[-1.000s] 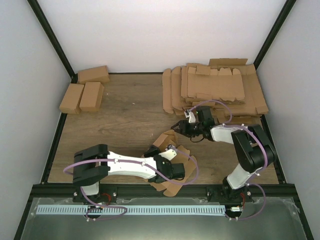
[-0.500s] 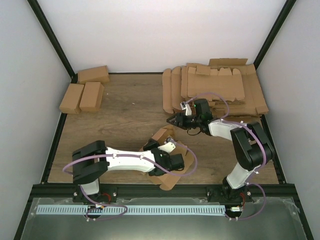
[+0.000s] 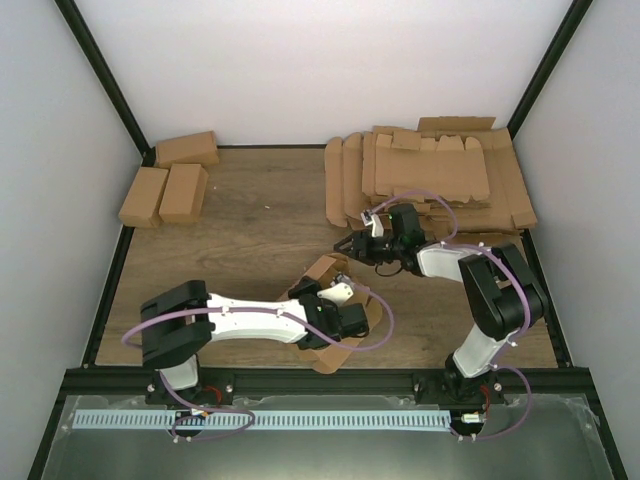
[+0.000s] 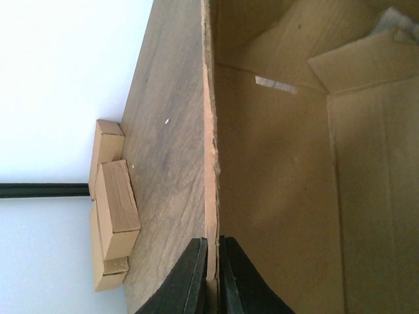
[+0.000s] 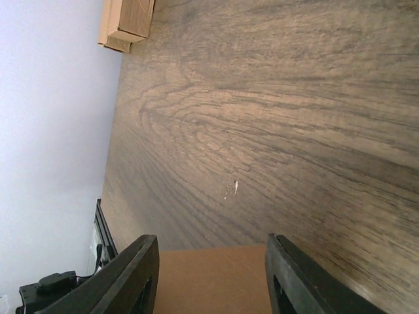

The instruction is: Fold the paper box

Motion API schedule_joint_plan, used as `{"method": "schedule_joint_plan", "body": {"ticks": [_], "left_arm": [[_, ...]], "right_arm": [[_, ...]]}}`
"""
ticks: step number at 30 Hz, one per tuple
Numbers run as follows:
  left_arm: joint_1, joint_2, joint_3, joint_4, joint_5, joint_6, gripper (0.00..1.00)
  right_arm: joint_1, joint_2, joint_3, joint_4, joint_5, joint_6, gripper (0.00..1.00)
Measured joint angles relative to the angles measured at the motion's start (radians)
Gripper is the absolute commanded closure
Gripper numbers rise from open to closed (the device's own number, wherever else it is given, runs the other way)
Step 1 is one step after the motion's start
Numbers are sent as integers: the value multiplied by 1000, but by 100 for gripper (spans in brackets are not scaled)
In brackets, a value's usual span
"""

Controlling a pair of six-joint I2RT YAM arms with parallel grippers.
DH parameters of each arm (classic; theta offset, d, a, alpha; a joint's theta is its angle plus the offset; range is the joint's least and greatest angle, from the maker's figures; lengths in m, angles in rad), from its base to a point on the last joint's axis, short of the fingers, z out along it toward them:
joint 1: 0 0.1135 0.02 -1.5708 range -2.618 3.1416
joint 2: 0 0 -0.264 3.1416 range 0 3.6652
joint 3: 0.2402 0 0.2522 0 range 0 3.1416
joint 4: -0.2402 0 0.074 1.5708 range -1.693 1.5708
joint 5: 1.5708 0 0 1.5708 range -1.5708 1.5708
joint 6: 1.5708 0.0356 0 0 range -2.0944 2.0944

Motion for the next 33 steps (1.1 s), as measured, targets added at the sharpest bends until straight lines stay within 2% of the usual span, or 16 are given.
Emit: {"method": "schedule_joint_plan", "body": {"ticks": [10, 16, 26, 33], "left_arm": [[-21, 56, 2, -16, 12, -27, 91], [-42, 56, 4, -40, 8, -53, 88], [-43, 13, 5, -52, -14, -60, 87], [-7, 10, 5, -39, -44, -38, 96]], "right_arm": [[0, -20, -71, 32, -5, 11, 53], [5, -51, -121, 67, 2, 39, 44], [11, -142, -148, 66, 55, 29, 49], [13, -180, -201, 70, 69, 35, 48]]}}
